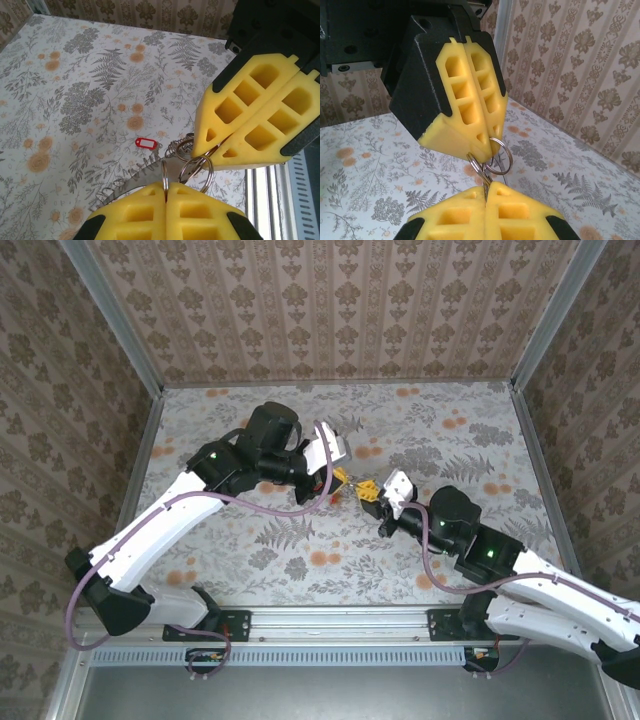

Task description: Put the keys on the keyring

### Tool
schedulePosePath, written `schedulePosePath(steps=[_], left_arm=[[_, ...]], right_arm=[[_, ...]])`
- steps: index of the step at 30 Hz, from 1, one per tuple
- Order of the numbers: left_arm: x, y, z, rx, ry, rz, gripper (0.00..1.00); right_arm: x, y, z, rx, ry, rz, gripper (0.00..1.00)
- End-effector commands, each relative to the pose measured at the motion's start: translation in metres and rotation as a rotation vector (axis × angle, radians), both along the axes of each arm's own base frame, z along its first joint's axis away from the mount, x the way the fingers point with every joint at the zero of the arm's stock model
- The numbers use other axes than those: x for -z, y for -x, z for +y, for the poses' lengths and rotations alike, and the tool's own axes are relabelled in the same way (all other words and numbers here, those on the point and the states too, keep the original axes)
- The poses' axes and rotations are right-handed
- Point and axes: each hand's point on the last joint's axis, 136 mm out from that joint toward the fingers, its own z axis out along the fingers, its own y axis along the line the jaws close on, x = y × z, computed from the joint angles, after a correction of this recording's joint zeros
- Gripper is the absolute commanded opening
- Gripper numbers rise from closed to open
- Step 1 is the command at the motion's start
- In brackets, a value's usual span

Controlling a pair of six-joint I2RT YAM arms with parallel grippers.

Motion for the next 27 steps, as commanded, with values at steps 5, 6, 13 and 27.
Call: schedulePosePath(steps=[5, 6, 13, 27], left_arm=[[-0.042, -0.022, -0.012, -0.048, 0.128, -0.103, 0.0], [-0.04, -0.022, -0.013, -0.045, 0.129, -0.109, 0.0], [-0.033, 0.002, -0.014, 0.107, 0.166, -0.147, 0.0], [-0.017, 0.043, 0.006, 0.295, 0.072, -0.192, 0.0]], right_arm=[[-0.005, 0.033, 0.027, -0.218, -0.064, -0.01, 0.0], [-0.004, 0.034, 0.03, -0.234, -0.067, -0.005, 0.0], [0.002, 0.042, 0.038, -0.298, -0.055, 0.014, 0.0], [-0.022, 0.051, 0.009, -0.258, 0.054, -0.039, 0.37]])
